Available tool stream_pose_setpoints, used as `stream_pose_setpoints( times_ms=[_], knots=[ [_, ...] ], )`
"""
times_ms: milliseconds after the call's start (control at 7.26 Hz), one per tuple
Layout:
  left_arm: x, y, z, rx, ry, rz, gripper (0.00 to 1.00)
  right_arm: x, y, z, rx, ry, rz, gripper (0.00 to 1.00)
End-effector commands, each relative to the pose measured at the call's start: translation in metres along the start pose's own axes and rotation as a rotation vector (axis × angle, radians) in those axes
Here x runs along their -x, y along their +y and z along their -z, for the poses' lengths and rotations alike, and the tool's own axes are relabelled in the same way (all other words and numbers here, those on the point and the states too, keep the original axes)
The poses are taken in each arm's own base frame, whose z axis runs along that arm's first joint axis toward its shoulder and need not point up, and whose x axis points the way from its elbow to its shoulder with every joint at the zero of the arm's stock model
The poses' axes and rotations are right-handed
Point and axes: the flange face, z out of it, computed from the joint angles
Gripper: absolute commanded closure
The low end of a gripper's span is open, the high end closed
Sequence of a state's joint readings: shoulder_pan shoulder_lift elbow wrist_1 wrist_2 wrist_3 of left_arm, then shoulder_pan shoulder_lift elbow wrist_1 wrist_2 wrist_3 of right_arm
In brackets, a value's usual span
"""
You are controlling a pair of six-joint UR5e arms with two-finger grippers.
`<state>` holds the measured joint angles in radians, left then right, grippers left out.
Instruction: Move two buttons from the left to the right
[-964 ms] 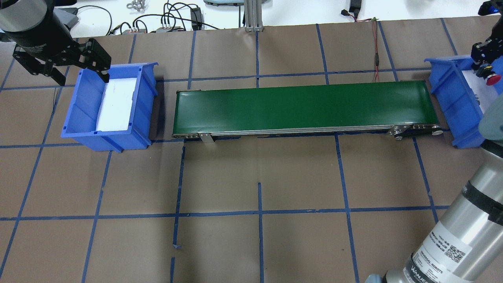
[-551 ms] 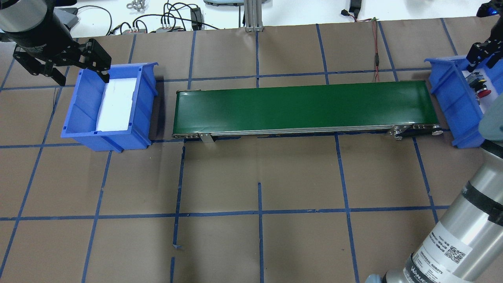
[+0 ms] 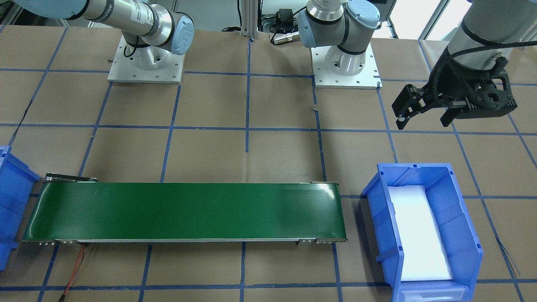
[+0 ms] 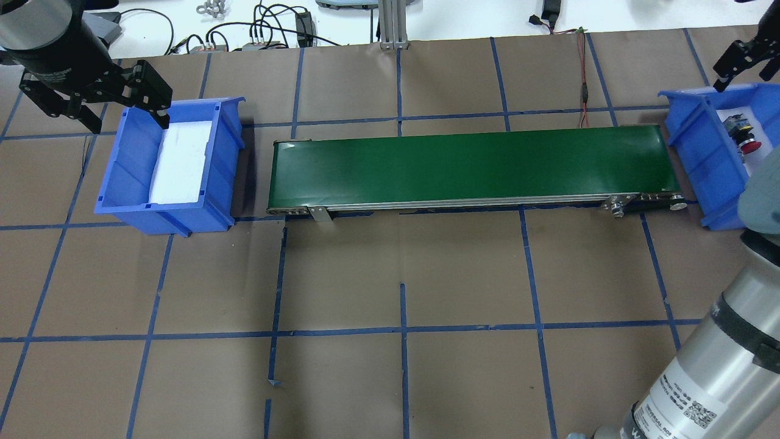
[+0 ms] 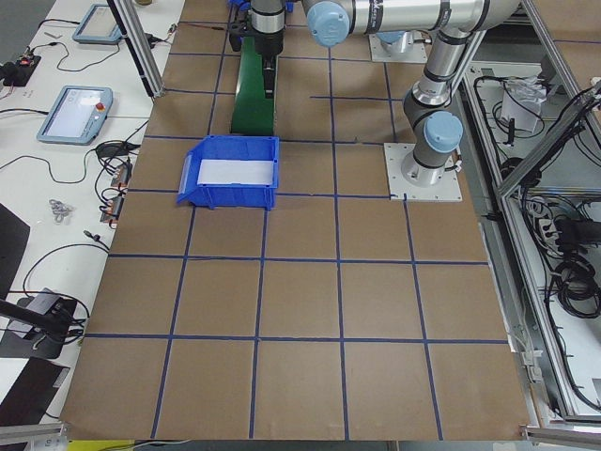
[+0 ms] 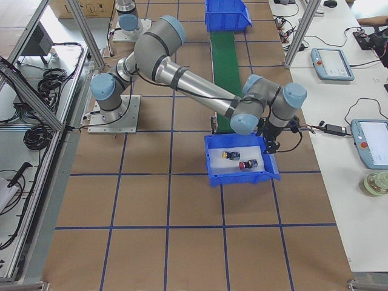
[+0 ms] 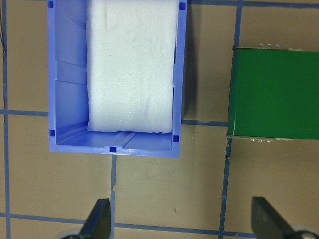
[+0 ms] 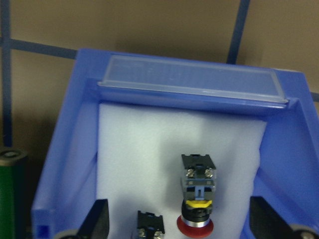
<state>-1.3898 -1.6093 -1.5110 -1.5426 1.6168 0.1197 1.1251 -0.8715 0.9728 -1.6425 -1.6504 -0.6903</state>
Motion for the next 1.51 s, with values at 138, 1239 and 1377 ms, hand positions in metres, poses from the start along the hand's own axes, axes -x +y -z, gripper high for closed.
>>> stream_pose_setpoints(
  times_ms=[138, 1239, 1377],
  knots=[
    [0.0, 0.004, 0.003, 0.007, -0.001, 0.0, 0.0, 0.215, -0.009, 0.088, -0.08, 0.024, 0.025, 0.03],
    [0.0, 0.006, 0.004, 0.011, 0.0, -0.001, 0.0, 0.41, 0.173, 0.151, -0.128, -0.089, -0.197, 0.0],
    [0.0, 0.006, 0.004, 0.011, 0.0, -0.001, 0.0, 0.404, 0.172, 0.151, -0.128, -0.077, -0.208, 0.0]
  ],
)
